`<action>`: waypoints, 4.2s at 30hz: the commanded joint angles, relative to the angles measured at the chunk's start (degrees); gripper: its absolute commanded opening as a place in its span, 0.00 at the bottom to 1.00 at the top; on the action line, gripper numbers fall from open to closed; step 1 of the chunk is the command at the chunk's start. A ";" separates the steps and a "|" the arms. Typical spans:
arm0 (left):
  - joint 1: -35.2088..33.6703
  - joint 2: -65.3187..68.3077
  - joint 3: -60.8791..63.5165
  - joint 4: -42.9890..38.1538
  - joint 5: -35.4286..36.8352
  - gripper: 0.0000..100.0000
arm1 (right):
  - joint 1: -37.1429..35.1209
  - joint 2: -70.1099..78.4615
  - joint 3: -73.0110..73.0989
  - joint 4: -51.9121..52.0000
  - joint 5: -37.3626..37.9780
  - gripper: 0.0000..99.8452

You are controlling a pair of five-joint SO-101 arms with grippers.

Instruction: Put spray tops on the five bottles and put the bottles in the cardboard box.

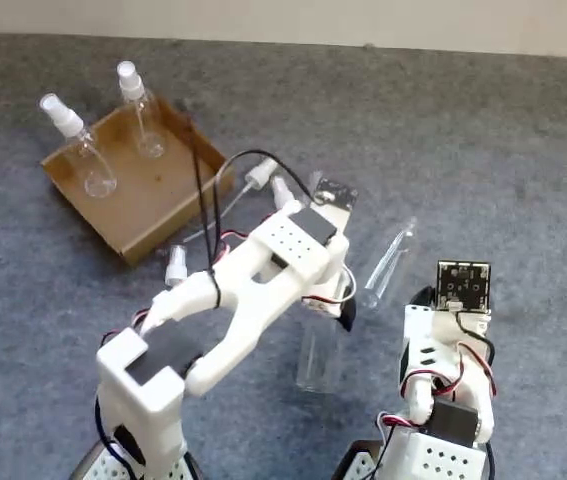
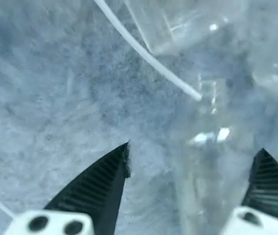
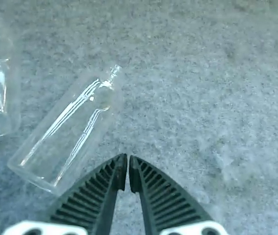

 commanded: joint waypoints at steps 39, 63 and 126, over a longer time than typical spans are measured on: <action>3.56 -11.30 -4.18 6.51 -11.34 0.06 | 0.22 -0.75 2.07 -1.54 0.09 0.01; -18.42 -59.03 -3.47 19.34 -23.56 0.07 | -4.62 -0.75 1.98 -1.19 0.44 0.01; -19.03 -109.76 78.29 -54.42 -24.09 0.06 | -21.67 21.67 -26.68 8.04 0.53 0.01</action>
